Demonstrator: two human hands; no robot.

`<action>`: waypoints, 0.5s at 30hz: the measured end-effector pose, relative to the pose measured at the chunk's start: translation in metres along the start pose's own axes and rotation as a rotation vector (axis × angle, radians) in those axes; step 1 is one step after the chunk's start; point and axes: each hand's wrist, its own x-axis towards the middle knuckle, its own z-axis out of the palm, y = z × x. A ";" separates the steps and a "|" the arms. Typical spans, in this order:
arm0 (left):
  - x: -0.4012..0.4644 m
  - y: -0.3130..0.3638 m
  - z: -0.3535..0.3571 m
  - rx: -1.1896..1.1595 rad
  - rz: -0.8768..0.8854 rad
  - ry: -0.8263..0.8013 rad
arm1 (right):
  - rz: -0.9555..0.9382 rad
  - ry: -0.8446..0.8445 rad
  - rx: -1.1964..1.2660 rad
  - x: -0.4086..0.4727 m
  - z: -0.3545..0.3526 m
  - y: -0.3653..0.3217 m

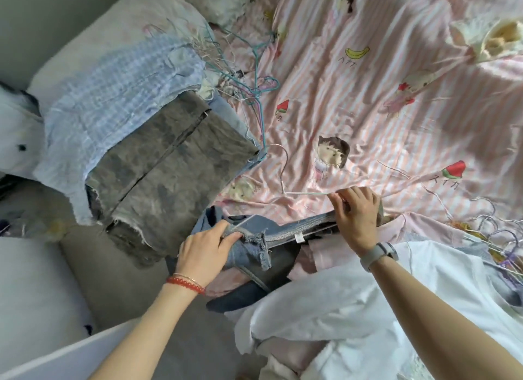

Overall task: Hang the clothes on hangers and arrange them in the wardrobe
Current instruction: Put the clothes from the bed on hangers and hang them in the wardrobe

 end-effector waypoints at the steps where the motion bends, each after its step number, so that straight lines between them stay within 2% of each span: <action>1: -0.010 -0.010 -0.010 -0.015 -0.037 0.034 | -0.036 0.000 0.008 0.000 0.001 -0.016; 6: -0.063 -0.070 -0.056 -0.034 -0.151 0.245 | -0.224 -0.012 0.051 -0.006 0.015 -0.115; 11: -0.159 -0.147 -0.094 0.002 -0.446 0.405 | -0.425 -0.071 0.085 -0.053 0.033 -0.237; 13: -0.208 -0.171 -0.106 -0.012 -0.575 0.508 | -0.510 -0.147 0.150 -0.080 0.036 -0.287; 15: -0.263 -0.190 -0.117 -0.076 -0.699 0.693 | -0.663 -0.268 0.259 -0.105 0.037 -0.333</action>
